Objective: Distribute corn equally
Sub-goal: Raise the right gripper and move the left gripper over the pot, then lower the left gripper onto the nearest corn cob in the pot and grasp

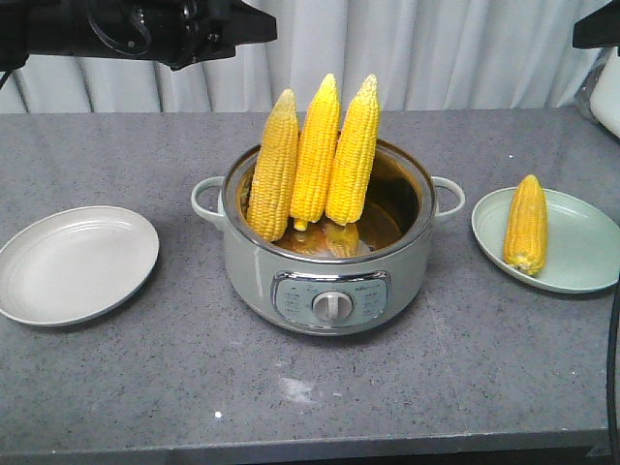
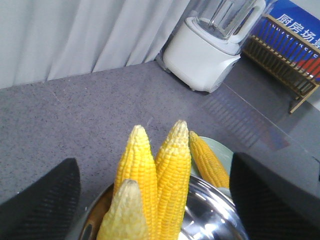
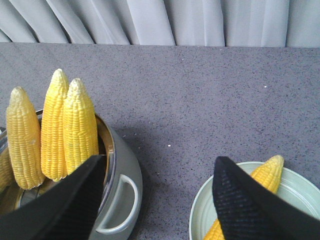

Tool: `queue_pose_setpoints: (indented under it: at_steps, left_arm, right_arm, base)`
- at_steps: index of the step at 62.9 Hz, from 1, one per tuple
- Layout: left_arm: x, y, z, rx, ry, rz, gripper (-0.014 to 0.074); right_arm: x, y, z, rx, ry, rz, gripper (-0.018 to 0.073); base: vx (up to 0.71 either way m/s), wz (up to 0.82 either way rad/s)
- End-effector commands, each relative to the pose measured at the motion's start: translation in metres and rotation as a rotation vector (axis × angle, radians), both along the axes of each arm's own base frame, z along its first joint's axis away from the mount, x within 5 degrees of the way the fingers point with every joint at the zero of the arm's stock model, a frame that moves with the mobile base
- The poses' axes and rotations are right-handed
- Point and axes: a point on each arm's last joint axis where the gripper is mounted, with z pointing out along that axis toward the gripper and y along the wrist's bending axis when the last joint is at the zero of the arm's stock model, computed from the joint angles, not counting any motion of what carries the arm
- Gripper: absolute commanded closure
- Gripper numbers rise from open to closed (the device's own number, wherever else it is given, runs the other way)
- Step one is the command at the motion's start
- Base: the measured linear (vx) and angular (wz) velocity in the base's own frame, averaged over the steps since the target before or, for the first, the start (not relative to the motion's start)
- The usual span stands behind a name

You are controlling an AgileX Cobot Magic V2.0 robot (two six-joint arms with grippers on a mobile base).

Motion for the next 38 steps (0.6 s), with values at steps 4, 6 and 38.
queue_pose_setpoints:
  at_steps: [4, 6, 38]
  left_arm:
    - [-0.008, -0.007, 0.029, -0.047, -0.117, 0.011, 0.0001]
    - [-0.007, -0.011, 0.026, -0.041, -0.128, 0.010, 0.0001]
    - [0.013, -0.027, -0.014, -0.012, -0.064, -0.009, 0.0001]
  right_arm:
    - [-0.011, 0.003, 0.025, 0.012, -0.107, -0.018, 0.0097]
    - [-0.011, 0.003, 0.025, 0.012, -0.107, -0.018, 0.0097]
    - [-0.007, 0.002, 0.019, 0.017, -0.086, -0.015, 0.0097]
  base:
    - [0.00, 0.00]
    - [0.00, 0.00]
    - [0.00, 0.00]
